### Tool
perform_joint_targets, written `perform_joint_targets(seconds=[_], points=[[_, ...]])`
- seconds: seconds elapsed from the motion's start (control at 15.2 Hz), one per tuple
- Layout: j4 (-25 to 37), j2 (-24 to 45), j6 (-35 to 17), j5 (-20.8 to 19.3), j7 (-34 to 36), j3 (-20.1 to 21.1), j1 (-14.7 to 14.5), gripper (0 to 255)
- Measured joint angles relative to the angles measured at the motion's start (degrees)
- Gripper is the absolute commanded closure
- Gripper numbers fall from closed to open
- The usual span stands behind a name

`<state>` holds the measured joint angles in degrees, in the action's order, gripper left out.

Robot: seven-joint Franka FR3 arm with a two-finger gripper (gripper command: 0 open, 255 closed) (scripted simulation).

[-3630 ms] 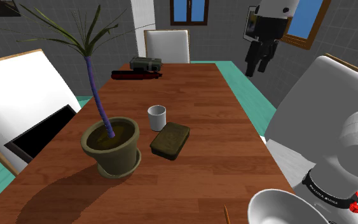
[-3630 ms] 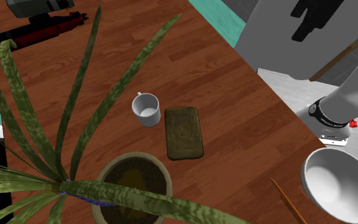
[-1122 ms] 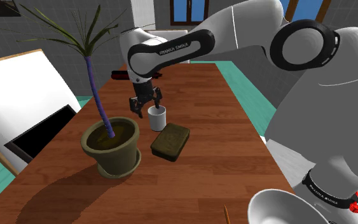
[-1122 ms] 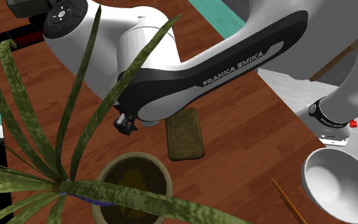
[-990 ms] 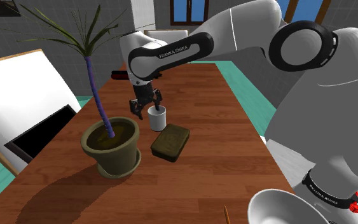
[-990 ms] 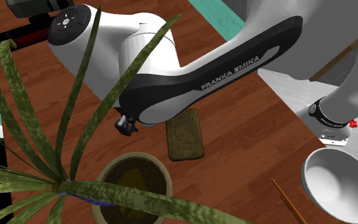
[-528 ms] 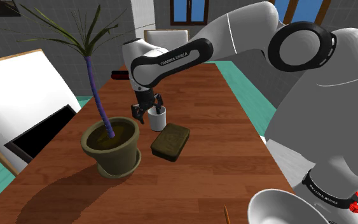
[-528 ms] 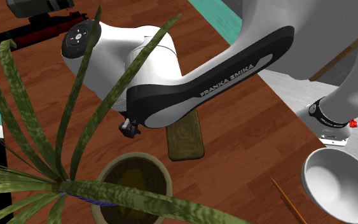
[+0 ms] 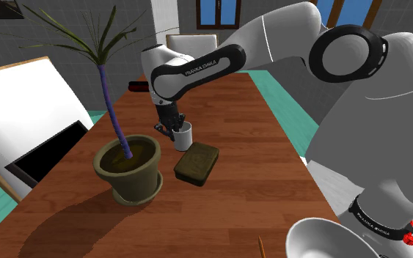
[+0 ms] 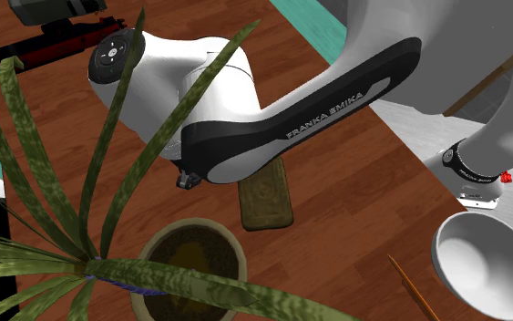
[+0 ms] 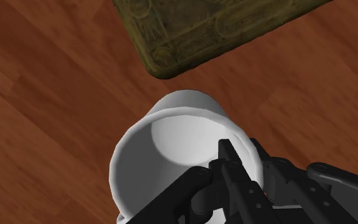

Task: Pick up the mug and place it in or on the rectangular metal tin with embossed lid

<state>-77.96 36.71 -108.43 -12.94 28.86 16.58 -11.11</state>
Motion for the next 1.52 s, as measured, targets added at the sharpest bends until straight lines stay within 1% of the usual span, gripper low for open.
perform_joint_targets(seconds=[0.46,0.73,1.52], points=[[0.17,-0.09,0.26,0.04,-0.04,0.01,0.01,255],[1.42,-1.03,2.41,0.33,-0.19,0.21,-0.08,255],[8.52,-2.29,10.62,0.92,-1.06,0.54,-0.63,255]])
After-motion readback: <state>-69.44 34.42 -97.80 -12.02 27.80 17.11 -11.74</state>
